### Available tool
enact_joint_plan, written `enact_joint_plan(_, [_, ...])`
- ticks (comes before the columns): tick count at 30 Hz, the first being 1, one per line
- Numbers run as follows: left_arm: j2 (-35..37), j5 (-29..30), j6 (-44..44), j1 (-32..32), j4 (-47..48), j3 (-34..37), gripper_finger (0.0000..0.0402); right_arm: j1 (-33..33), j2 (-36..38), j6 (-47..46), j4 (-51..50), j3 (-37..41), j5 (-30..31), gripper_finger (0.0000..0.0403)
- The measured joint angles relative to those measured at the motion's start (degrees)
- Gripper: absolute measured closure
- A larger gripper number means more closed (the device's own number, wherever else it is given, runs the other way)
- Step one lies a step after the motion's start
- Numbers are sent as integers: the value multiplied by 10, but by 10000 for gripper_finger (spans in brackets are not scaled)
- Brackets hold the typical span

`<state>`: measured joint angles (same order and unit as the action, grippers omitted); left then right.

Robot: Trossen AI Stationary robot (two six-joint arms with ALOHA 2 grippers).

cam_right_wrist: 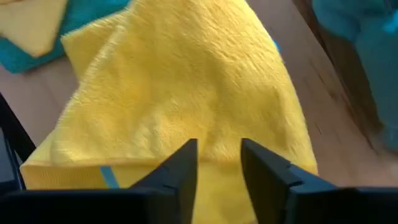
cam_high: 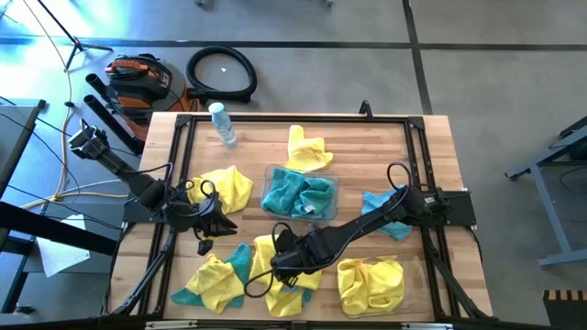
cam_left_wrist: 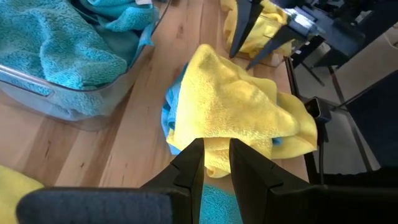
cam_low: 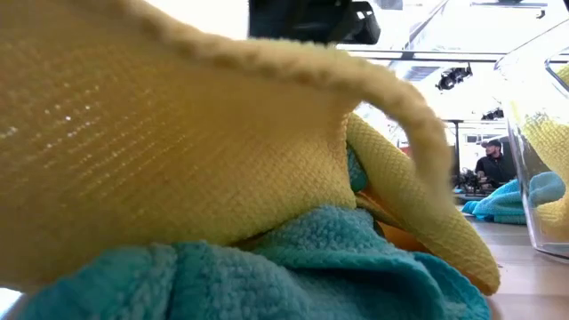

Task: Sort microfiber towel by color & place in baskets
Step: Put the yellow towel in the bottom transparent bin

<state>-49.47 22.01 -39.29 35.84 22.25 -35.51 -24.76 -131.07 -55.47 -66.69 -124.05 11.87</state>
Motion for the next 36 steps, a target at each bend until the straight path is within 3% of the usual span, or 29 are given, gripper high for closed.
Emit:
enact_joint_plan(8, [0, 2, -7, 11, -4, 0, 340, -4, -28, 82, 88, 0, 20, 187])
enact_joint_plan(18, [0, 2, -11, 11, -12, 0, 340, 5, -73, 118, 97, 0, 24, 179])
enact_joint_plan(23, [0, 2, -11, 11, -12, 0, 340, 8, -75, 120, 98, 0, 16, 225])
enact_joint_plan(30, [0, 1, -10, 11, -12, 0, 340, 10, -75, 120, 92, 0, 14, 384])
enact_joint_plan(36, [0, 1, -10, 11, -12, 0, 340, 10, -67, 114, 62, -18, 12, 383])
